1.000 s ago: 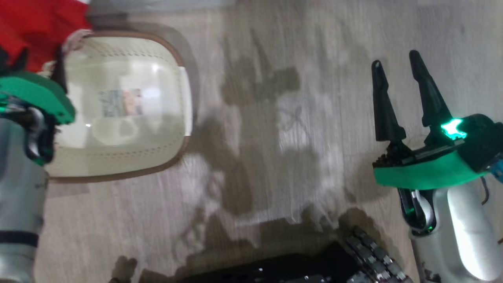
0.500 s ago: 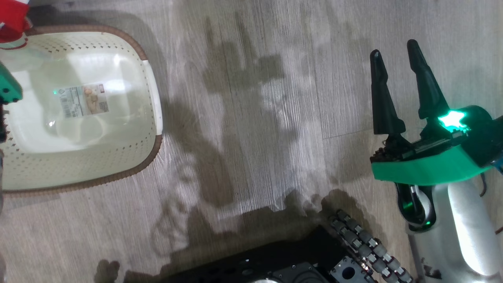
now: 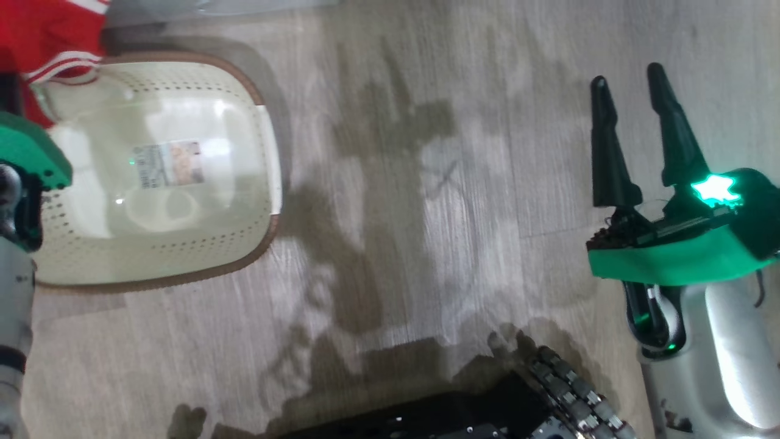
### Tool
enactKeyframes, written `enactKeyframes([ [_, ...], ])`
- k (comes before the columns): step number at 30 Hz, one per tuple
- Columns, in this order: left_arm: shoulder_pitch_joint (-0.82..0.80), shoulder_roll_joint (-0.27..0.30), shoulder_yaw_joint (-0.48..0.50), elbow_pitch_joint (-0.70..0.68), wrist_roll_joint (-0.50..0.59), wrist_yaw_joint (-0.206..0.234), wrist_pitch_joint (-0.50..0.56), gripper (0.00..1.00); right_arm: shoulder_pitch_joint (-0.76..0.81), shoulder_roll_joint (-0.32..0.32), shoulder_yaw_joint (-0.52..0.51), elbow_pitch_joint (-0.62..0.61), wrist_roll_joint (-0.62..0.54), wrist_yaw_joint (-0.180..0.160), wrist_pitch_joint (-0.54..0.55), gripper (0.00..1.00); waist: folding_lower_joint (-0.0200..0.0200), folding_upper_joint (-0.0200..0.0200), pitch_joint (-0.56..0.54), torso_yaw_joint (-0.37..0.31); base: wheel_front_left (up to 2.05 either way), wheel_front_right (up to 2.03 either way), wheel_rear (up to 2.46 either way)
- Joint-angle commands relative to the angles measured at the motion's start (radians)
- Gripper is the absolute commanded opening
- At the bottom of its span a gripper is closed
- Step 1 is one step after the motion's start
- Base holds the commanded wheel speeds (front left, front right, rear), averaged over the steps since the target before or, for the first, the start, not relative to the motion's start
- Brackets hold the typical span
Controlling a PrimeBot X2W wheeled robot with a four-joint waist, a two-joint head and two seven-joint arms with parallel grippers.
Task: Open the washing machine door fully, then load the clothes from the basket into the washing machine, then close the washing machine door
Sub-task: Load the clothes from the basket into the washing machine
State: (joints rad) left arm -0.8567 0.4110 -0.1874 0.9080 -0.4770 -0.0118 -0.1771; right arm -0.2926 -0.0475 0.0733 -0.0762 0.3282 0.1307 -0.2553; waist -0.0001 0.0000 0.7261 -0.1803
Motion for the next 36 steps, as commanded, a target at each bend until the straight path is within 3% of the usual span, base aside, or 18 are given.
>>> enactKeyframes([
  [1,0.007,0.056,0.022,-0.046,-0.005,-0.003,0.007,0.0,0.043,-0.003,0.015,-0.031,0.005,0.0,-0.006,1.0,0.0001,0.0,-0.016,0.02,0.0,0.0,0.0],
  [5,0.027,0.115,0.016,-0.266,0.001,0.009,0.109,0.0,0.046,-0.003,0.013,-0.036,0.01,0.0,-0.006,1.0,0.0001,0.0,-0.031,0.04,0.0,0.0,0.0],
  [13,0.009,0.31,0.046,-0.72,-0.002,0.061,0.47,0.0,0.037,-0.003,0.045,-0.044,0.056,0.0,-0.006,1.0,0.0001,0.0,-0.027,0.0,0.0,0.0,0.0],
  [20,-0.145,0.436,0.063,-0.756,-0.03,0.043,0.729,0.0,0.026,-0.003,0.07,-0.053,0.104,0.0,-0.006,1.0,0.0001,0.0,0.014,-0.089,0.0,0.0,0.0],
  [28,-0.362,0.477,0.065,-0.637,0.008,0.05,0.757,0.0,0.032,-0.003,0.097,-0.064,0.146,0.0,-0.006,1.0,0.0001,0.0,0.074,-0.185,0.0,0.0,0.0],
  [36,-0.568,0.501,0.067,-0.501,0.106,0.071,0.549,0.0,0.038,-0.003,0.138,-0.085,0.174,0.0,-0.006,1.0,0.0001,0.0,0.136,-0.27,0.0,0.0,0.0],
])
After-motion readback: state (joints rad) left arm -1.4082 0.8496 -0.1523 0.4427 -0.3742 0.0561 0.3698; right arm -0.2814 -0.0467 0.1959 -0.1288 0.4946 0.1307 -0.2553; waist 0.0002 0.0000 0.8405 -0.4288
